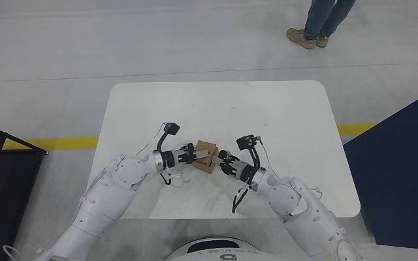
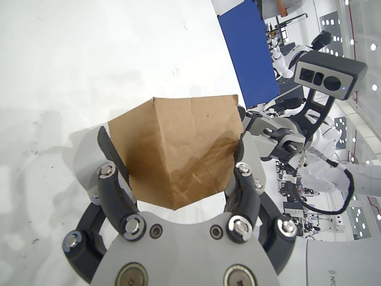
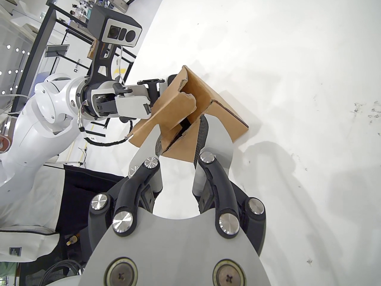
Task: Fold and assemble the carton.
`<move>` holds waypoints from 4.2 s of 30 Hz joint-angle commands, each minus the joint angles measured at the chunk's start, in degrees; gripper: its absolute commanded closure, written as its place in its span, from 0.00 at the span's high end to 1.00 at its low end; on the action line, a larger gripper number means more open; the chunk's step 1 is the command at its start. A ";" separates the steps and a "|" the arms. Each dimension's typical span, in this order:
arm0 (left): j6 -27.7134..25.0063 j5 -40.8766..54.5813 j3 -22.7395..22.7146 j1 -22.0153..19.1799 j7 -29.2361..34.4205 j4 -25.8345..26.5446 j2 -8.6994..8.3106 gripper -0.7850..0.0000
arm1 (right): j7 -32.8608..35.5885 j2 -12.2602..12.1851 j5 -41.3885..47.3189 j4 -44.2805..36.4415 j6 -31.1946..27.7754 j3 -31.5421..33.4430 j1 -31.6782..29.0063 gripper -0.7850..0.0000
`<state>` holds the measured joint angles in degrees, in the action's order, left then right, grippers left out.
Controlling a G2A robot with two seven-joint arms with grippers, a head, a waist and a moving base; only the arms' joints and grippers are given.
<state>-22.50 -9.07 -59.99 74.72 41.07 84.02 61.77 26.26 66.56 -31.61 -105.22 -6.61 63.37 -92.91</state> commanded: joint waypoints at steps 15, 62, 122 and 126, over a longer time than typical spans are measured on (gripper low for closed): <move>-0.88 0.46 1.10 -1.74 1.18 -1.87 0.29 1.00 | 0.37 0.40 -0.82 2.08 2.03 -2.23 2.33 0.37; 1.10 -7.53 2.72 -4.11 2.39 -2.50 0.25 1.00 | -0.07 0.89 0.46 5.23 5.49 -2.23 5.83 0.50; 1.97 -17.91 1.45 -4.49 2.19 2.26 -0.72 1.00 | 8.57 -0.84 -2.27 0.34 -2.91 -0.30 2.05 0.69; 1.95 -17.79 1.48 -4.46 2.01 2.18 -0.71 1.00 | 9.06 -1.02 -3.63 0.01 -2.74 -0.35 1.77 0.69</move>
<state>-20.59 -26.86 -58.51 70.24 43.17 86.21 61.06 35.10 65.59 -35.03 -105.06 -9.29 63.06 -91.02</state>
